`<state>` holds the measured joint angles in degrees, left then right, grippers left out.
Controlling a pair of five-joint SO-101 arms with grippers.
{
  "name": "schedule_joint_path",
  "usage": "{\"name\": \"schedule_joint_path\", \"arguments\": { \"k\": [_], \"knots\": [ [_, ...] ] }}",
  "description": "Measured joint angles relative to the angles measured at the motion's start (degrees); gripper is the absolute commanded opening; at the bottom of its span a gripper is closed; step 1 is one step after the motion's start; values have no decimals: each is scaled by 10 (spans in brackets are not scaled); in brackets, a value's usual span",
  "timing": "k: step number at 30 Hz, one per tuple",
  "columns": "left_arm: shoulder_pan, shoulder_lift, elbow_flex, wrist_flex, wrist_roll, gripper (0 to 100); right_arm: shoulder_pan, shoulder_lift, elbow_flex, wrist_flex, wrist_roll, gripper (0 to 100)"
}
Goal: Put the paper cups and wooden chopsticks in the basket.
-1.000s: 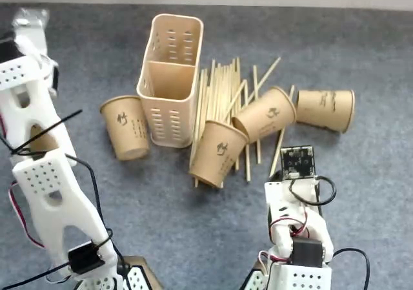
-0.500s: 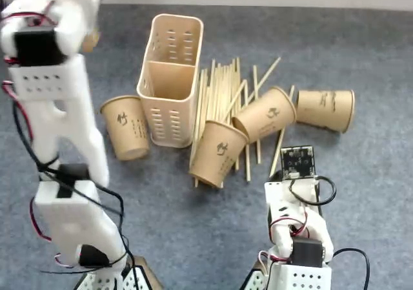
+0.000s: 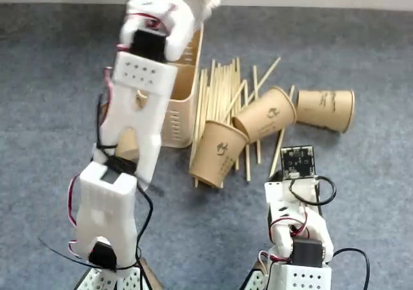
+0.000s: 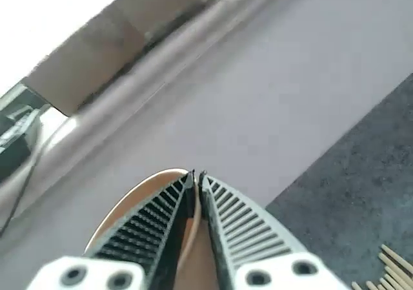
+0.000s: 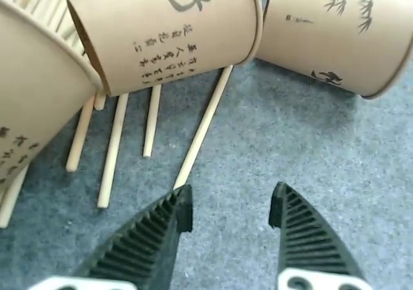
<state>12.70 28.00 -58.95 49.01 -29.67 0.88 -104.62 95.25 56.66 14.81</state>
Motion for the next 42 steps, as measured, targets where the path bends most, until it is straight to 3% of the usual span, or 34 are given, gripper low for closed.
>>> {"name": "schedule_joint_path", "arguments": {
  "k": [10, 16, 33, 42],
  "knots": [
    [-4, 19, 6, 11, -5, 4, 0, 0, 0, 0, 0, 209],
    [-11, 16, 1, 61, -6, 4, 0, 0, 0, 0, 0, 209],
    [-25, 14, -23, 230, 76, 4, 0, 0, 0, 0, 0, 209],
    [-40, 11, -69, 280, 127, 4, 0, 0, 0, 0, 0, 209]
  ]
}}
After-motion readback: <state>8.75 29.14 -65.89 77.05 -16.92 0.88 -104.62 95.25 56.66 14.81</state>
